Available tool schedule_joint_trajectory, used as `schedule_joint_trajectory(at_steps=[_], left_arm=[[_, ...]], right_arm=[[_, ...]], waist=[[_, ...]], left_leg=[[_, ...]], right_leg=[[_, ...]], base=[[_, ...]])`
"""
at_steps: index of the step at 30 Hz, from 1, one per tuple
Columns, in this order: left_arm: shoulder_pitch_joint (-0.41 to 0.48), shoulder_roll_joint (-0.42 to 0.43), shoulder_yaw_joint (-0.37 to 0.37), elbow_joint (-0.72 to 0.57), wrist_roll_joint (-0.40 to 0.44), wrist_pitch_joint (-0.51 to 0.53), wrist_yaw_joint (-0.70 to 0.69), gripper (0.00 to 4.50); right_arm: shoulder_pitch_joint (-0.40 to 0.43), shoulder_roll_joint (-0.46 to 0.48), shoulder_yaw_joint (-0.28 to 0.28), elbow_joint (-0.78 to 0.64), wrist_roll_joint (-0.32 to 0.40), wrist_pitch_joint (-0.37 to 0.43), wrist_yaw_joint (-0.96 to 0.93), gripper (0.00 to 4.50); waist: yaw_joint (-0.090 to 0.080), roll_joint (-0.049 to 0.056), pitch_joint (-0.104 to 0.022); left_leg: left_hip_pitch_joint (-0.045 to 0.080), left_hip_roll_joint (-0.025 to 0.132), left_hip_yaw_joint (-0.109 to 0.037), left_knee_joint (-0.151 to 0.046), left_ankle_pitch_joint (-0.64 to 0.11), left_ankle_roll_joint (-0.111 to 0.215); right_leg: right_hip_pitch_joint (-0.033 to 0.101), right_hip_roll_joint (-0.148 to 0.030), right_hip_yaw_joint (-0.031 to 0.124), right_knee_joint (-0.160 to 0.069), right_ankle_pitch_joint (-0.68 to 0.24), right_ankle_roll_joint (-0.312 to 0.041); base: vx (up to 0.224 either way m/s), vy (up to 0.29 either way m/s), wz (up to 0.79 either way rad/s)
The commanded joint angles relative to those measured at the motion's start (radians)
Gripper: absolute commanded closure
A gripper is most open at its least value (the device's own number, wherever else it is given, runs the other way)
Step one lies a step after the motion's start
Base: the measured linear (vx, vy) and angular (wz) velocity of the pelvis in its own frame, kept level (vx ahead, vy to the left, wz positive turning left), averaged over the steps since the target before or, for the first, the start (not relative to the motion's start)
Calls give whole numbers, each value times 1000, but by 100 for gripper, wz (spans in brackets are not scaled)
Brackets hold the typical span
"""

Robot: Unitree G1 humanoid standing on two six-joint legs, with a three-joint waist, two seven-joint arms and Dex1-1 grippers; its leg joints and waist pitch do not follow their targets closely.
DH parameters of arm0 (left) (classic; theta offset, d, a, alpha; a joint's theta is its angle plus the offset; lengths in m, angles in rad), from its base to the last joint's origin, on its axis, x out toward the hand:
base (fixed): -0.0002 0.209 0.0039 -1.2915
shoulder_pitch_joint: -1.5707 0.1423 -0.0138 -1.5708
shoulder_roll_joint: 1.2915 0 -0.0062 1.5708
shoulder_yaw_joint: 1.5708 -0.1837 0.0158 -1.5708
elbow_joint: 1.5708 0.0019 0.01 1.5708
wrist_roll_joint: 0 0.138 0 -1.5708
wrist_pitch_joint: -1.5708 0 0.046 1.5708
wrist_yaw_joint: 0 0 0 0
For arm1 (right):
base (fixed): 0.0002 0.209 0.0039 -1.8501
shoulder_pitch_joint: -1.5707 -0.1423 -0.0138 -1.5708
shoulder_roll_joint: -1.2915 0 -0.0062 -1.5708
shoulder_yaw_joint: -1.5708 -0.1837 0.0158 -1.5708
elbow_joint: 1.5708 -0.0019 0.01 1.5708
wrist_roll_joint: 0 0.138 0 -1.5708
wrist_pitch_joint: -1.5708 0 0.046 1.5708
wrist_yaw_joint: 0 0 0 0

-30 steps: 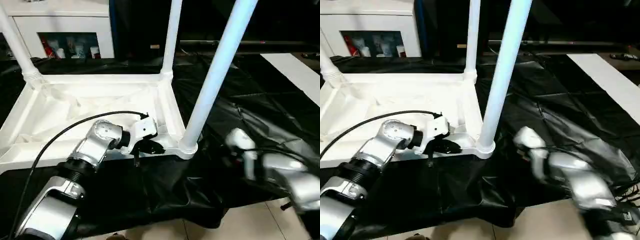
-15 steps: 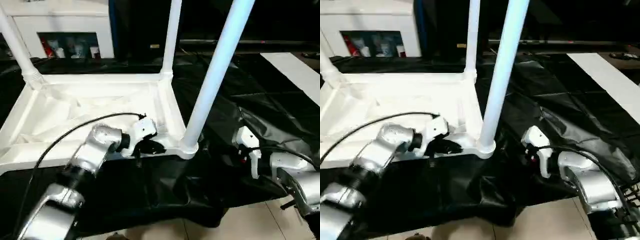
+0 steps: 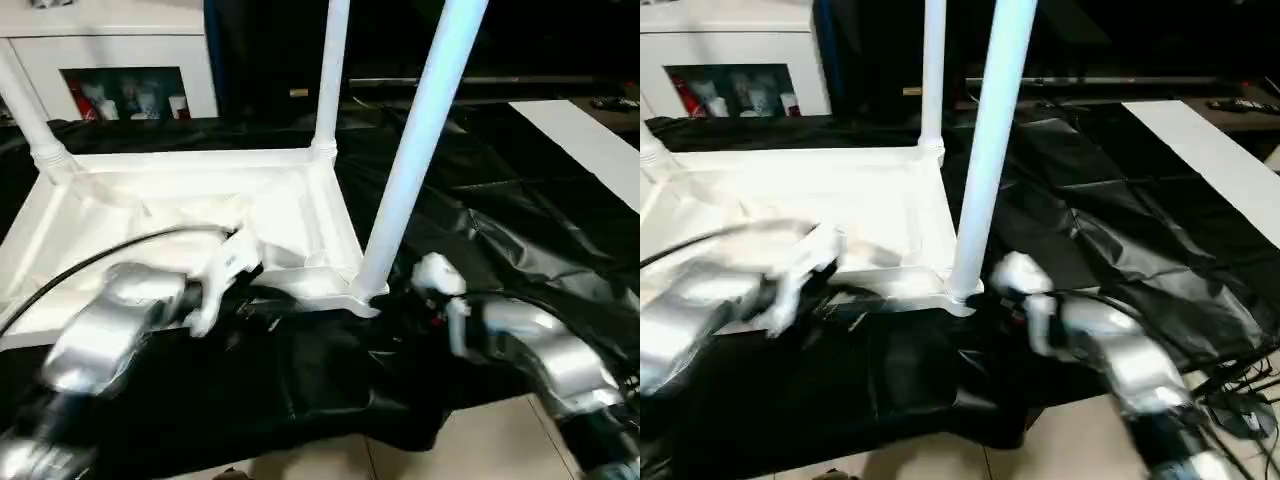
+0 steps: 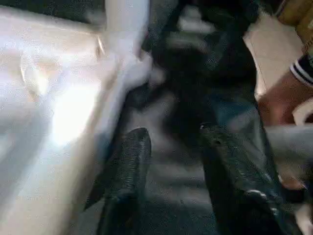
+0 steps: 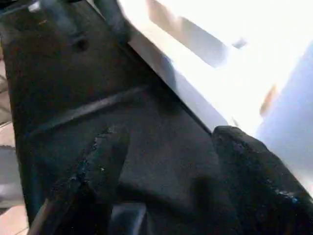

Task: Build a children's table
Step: Rotate leg to tighten

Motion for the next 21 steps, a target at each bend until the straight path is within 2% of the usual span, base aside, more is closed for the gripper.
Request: schedule_joint_trajectory(at_steps=[1,2,3,4,5,6,8,10,11,12,13,14,17,18,19,20,21], left_arm=[[66,37,54,-93,-23,59,10,235],[127,55,92,-129,-35,72,22,226],[133,56,96,-132,-36,72,23,218],[150,60,106,-139,-39,72,25,209],[222,53,169,-169,-46,69,54,209],[258,47,198,-176,-44,53,66,201],[312,32,246,-178,-42,27,90,173],[333,24,266,-177,-44,20,102,173],[386,29,291,-178,-45,8,125,169],[406,38,297,-184,-48,5,131,158],[417,40,300,-183,-46,0,132,135],[455,47,311,-181,-40,-19,135,130],[575,51,387,-169,-36,-78,137,119],[591,53,402,-169,-38,-79,134,106],[605,55,416,-168,-37,-84,131,85],[641,63,455,-158,-34,-102,122,83],[641,63,455,-158,-34,-102,122,81]], right_arm=[[-44,24,2,81,-39,-47,-44,139],[-80,50,-10,155,-66,-80,-106,139],[-83,52,-12,162,-68,-84,-112,139],[-92,59,-16,180,-75,-93,-128,139],[-134,85,-47,261,-90,-135,-219,139],[-154,96,-66,297,-91,-148,-261,139],[-188,109,-94,356,-92,-171,-330,139],[-203,113,-104,381,-94,-181,-358,139],[-239,125,-125,449,-102,-214,-415,139],[-254,130,-131,479,-108,-231,-432,139],[-263,131,-135,496,-110,-238,-448,139],[-294,138,-149,553,-117,-263,-502,139],[-403,160,-228,741,-109,-358,-719,139],[-410,161,-234,754,-108,-368,-737,139],[-415,162,-240,764,-107,-377,-747,139],[-419,166,-248,773,-102,-391,-749,139],[-419,166,-248,773,-102,-391,-749,139]], waist=[[4,9,-57],[4,11,-54],[2,13,-53],[1,11,-49],[5,13,-51],[2,12,-47],[4,14,-49],[5,16,-46],[12,19,-49],[7,17,-46],[10,17,-49],[8,18,-50],[6,18,-51],[10,18,-50],[12,20,-50],[11,16,-49],[13,17,-50]], left_leg=[[8,49,-23,-66,-219,12],[12,47,-19,-67,-226,7],[13,47,-20,-67,-235,3],[8,44,-20,-70,-252,-4],[14,46,-19,-68,-261,-10],[12,46,-20,-71,-279,-18],[18,45,-19,-69,-299,-23],[18,45,-19,-71,-317,-27],[24,46,-18,-70,-322,-28],[14,44,-21,-73,-327,-29],[14,44,-21,-72,-327,-30],[17,45,-21,-70,-327,-29],[17,44,-20,-70,-330,-36],[25,44,-15,-68,-338,-36],[28,44,-13,-66,-341,-36],[21,43,-14,-68,-341,-28],[18,43,-15,-69,-333,-25]], right_leg=[[37,-67,59,-64,-173,-240],[34,-63,60,-69,-186,-235],[30,-65,61,-68,-191,-241],[34,-62,60,-75,-228,-227],[30,-65,61,-75,-238,-225],[30,-65,62,-78,-260,-220],[26,-62,63,-82,-289,-201],[25,-61,64,-85,-302,-194],[21,-60,65,-84,-297,-187],[25,-58,64,-82,-296,-185],[26,-60,63,-81,-297,-182],[20,-61,65,-80,-288,-187],[21,-60,64,-79,-287,-186],[13,-55,65,-81,-273,-182],[9,-54,67,-80,-260,-184],[15,-48,66,-74,-226,-180],[19,-49,66,-72,-216,-176]], base=[[0,0,0],[0,0,0],[0,0,0],[0,0,0],[0,0,0],[0,0,0],[0,0,0],[0,0,0],[0,0,0],[0,0,0],[0,0,0],[0,0,0],[0,0,0],[0,0,0],[0,0,0],[0,0,0],[0,0,0]])
